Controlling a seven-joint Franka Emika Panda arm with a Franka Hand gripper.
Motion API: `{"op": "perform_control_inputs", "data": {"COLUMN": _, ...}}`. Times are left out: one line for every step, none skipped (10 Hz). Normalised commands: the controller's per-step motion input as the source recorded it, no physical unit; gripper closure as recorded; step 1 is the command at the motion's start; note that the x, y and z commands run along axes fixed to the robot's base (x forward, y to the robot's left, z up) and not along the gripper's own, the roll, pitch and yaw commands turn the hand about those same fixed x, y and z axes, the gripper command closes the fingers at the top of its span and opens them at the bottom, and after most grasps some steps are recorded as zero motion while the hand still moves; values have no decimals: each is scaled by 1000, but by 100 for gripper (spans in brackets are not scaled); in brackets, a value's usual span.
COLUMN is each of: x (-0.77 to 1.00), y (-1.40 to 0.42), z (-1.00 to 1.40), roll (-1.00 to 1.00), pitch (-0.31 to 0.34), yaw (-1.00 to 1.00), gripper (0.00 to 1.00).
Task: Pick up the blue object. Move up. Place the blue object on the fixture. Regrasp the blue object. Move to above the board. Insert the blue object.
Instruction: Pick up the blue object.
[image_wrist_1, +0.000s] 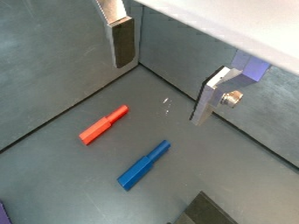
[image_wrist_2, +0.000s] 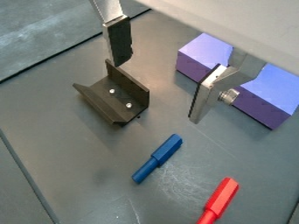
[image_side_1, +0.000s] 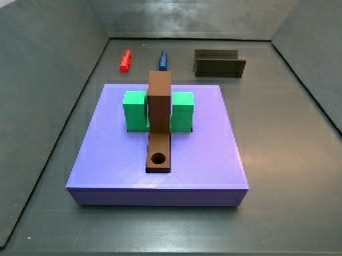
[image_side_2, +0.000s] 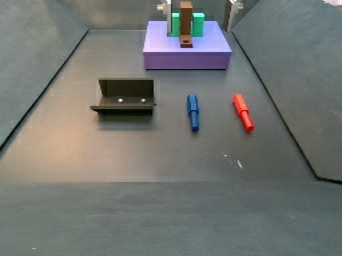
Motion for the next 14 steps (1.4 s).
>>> {"op": "perform_control_inputs", "data": {"x": 51, "y": -26, "z": -74, "roll": 0, "pitch": -24, "yaw": 0, "gripper": 0}}
{"op": "perform_control_inputs", "data": {"x": 43, "y": -126, "z": -471, "roll": -69, "pitch": -161, "yaw": -77, "gripper": 0}}
{"op": "perform_control_inputs", "data": {"x": 46, "y": -180, "z": -569, "roll": -151, "pitch": -301, "yaw": -194, "gripper": 0}}
{"op": "perform_control_inputs", "data": {"x": 89, "y": -174, "z": -611, "roll": -120, "pitch": -311, "yaw": -197, "gripper": 0}}
{"op": "perform_control_inputs", "data": {"x": 126, "y": -109, "z": -646, "roll": -106, "pitch": -300, "yaw": -129, "gripper": 0}}
{"op": "perform_control_inputs", "data": {"x": 77, "y": -23, "z": -760, "roll": -80, "pitch": -229, "yaw": -31, "gripper": 0}}
{"op": "perform_control_inputs", "data": {"x": 0, "y": -37, "z": -869, "roll": -23, "pitch": -197, "yaw": 0, "gripper": 0}}
{"op": "perform_control_inputs", "data": {"x": 0, "y": -60, "z": -834, "roll": -7, "pitch": -214, "yaw": 0, "gripper": 0}}
{"op": "perform_control_inputs", "data": {"x": 0, "y": -106, "z": -757, "roll": -34, "pitch": -227, "yaw": 0, "gripper": 0}}
{"op": "perform_control_inputs", "data": {"x": -109, "y": -234, "z": -546, "roll": -37, "pitch": -209, "yaw": -37, "gripper": 0}}
{"op": "perform_control_inputs", "data": {"x": -40, "y": -223, "z": -500, "roll": -14, "pitch": -203, "yaw": -23, "gripper": 0}}
{"op": "perform_control_inputs", "data": {"x": -163, "y": -180, "z": -511, "roll": 0, "pitch": -180, "yaw": 0, "gripper": 0}}
{"op": "perform_control_inputs", "data": {"x": -369, "y": -129, "z": -334, "roll": 10, "pitch": -151, "yaw": 0, "gripper": 0}}
{"op": "perform_control_inputs", "data": {"x": -223, "y": -11, "z": -151, "roll": 14, "pitch": -90, "yaw": 49, "gripper": 0}}
